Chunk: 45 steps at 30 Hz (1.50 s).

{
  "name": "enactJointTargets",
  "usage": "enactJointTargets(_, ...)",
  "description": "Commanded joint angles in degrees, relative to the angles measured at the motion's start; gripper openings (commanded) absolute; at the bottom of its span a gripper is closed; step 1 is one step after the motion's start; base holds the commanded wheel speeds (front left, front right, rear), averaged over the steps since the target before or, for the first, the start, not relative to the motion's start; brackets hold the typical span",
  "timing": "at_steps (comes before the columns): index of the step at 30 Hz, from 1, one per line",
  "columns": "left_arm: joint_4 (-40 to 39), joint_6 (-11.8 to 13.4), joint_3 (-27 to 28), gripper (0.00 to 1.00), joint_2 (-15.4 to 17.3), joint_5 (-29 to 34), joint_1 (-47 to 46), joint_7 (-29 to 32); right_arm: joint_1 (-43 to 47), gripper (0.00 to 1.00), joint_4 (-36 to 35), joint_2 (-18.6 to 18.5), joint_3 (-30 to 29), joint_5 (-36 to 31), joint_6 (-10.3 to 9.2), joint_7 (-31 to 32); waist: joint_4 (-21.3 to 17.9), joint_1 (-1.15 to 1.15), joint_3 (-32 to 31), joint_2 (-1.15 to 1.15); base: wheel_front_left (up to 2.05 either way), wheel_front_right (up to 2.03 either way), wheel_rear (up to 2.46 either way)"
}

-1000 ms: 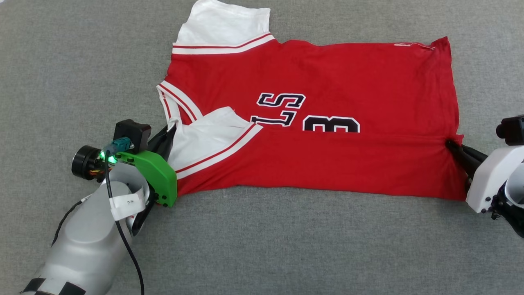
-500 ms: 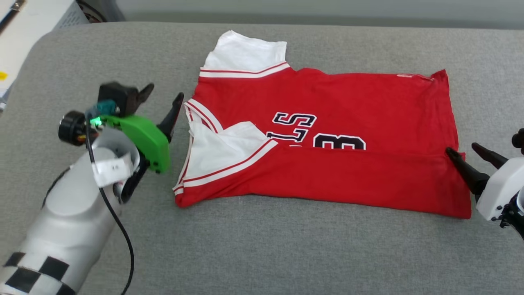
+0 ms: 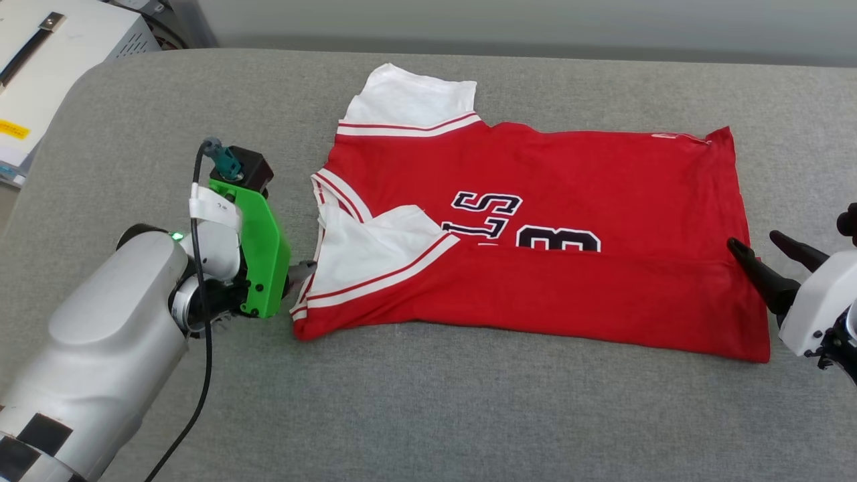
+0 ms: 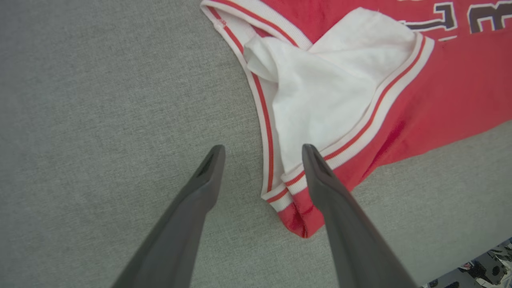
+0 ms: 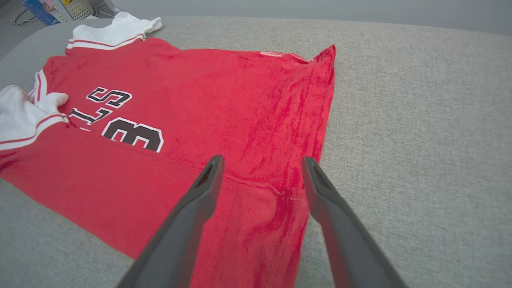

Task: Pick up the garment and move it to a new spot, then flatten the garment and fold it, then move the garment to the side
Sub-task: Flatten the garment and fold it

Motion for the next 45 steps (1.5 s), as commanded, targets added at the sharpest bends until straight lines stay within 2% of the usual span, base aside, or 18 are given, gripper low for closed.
enactJointTargets(1,-0.19,-0.16,-0.53,1.00,0.40,-0.98,0.22,1.33,0.76,1.00,-0.38,0.34,-0.12,-0.31,-0.04,0.34,-0.61,0.00,0.61,0.00,0.00,0.00,0.00)
enactJointTargets(11,2.57,-0.16,-5.81,1.00,1.12,-1.62,5.37,5.66,0.08,1.00,-0.94,1.26,-0.59,-1.12,-0.04,1.67,-2.84,0.00,3.22,0.00,0.00,0.00,0.00)
enactJointTargets(15,5.26,-0.16,-6.93,1.00,0.44,-1.03,6.03,4.15,-0.60,1.00,-0.97,1.81,-0.21,-1.72,-0.04,2.00,-3.22,0.00,3.33,0.00,0.00,0.00,0.00)
enactJointTargets(16,5.77,-0.16,-6.86,0.11,0.17,-0.79,5.96,3.09,-0.82,1.00,-1.13,1.77,-0.01,-2.00,-0.04,2.11,-3.25,0.00,3.09,0.00,0.00,0.00,0.00)
enactJointTargets(17,6.17,-0.16,-7.03,0.00,-0.13,-0.60,5.90,2.15,-1.11,1.00,-1.40,1.54,0.15,-2.39,-0.04,2.17,-3.24,0.00,2.72,0.00,0.00,0.00,0.00)
enactJointTargets(20,5.86,-0.16,-7.15,0.00,-0.44,-1.25,5.60,0.19,-1.87,1.00,-2.52,0.03,0.25,-3.46,-0.04,2.74,-2.94,0.00,1.26,0.00,0.00,0.00,0.00)
enactJointTargets(24,3.31,-0.16,-7.52,0.00,1.04,-1.63,4.72,-2.38,-2.82,1.00,-5.31,-3.41,0.01,-4.33,-0.04,5.94,-2.52,0.00,-0.60,0.00,0.00,0.00,0.00)
enactJointTargets(29,-0.78,-0.16,-7.13,0.00,3.42,-2.58,4.35,-5.29,-2.50,1.00,-7.51,-7.07,-0.03,-2.37,-0.04,17.20,-2.19,0.00,-1.48,0.00,0.00,0.00,0.00)
enactJointTargets(33,-3.11,-0.16,-7.10,0.00,4.36,-2.47,4.38,-6.30,-1.56,1.00,-7.63,-7.99,0.54,-1.18,-0.04,25.20,-1.69,0.00,-0.84,0.00,0.00,0.00,0.00)
enactJointTargets(36,-4.29,0.12,-7.07,0.00,4.36,-2.04,4.05,-6.75,-0.96,1.00,-6.64,-7.49,1.04,-2.70,-0.04,27.79,-1.08,0.00,0.16,0.00,0.00,0.00,0.00)
enactJointTargets(45,-5.62,1.19,-7.36,0.00,3.35,-0.67,3.33,-8.15,2.34,1.00,1.63,0.52,2.43,-3.46,-0.04,28.78,0.51,0.00,3.45,0.00,0.00,0.00,0.00)
